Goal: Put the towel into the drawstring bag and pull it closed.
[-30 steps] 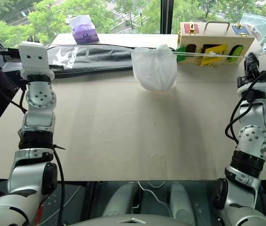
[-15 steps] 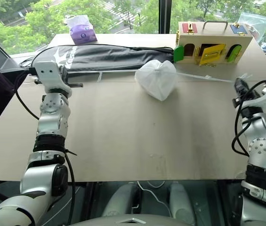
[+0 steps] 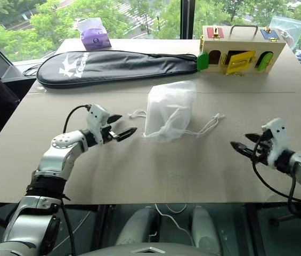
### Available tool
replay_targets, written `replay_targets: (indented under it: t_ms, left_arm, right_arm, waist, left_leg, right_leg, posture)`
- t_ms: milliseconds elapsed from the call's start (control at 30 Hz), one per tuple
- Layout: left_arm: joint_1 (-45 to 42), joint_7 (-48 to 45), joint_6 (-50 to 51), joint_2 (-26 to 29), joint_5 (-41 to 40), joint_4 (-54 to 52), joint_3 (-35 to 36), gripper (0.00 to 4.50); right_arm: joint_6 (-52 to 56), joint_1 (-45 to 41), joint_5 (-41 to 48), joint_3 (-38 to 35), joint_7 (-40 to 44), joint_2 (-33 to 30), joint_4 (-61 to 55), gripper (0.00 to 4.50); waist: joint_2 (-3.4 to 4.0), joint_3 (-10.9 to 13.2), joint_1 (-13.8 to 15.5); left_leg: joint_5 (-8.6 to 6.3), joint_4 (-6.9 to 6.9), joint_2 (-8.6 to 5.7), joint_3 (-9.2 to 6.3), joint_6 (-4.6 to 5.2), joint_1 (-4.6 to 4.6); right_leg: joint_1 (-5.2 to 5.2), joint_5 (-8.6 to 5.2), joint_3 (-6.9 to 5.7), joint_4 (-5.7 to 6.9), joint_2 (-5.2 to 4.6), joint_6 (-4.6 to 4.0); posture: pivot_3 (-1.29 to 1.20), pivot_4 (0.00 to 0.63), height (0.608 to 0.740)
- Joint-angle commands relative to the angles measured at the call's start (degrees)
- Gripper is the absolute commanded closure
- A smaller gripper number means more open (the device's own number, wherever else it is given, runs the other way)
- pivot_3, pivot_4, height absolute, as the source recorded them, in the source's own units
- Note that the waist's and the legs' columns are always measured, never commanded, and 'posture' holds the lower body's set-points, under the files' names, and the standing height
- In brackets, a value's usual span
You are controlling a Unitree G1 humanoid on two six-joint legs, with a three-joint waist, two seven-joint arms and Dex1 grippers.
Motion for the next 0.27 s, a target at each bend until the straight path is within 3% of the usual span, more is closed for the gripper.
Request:
replay_targets:
  t_ms: [33,267]
  left_arm:
    - [2.7,-0.7,-3.3,1.8,1.1,-2.2,2.1,0.03]
    - [11.2,-2.7,-6.0,5.8,0.2,-6.7,6.6,0.03]
  right_arm:
    - [-8.2,-0.5,-0.5,-2.5,7.0,2.5,2.0,0.69]
    - [-13.6,1.2,-2.4,-2.6,12.0,6.0,2.5,0.69]
  waist:
    - [-0.02,0.0,-0.1]
    - [-0.01,0.0,0.1]
  left_leg:
    - [0.0,0.0,0.01,0.01,0.0,0.0]
    - [-0.01,-0.04,0.07,-0.04,-0.01,0.02]
  right_leg:
    - [0.0,0.0,0.03,0.0,0.01,0.0]
    - [-0.02,0.01,-0.01,0.03,-0.06,-0.01]
  posture:
    - [0.0,0.15,0.74]
    - [0.0,0.15,0.74]
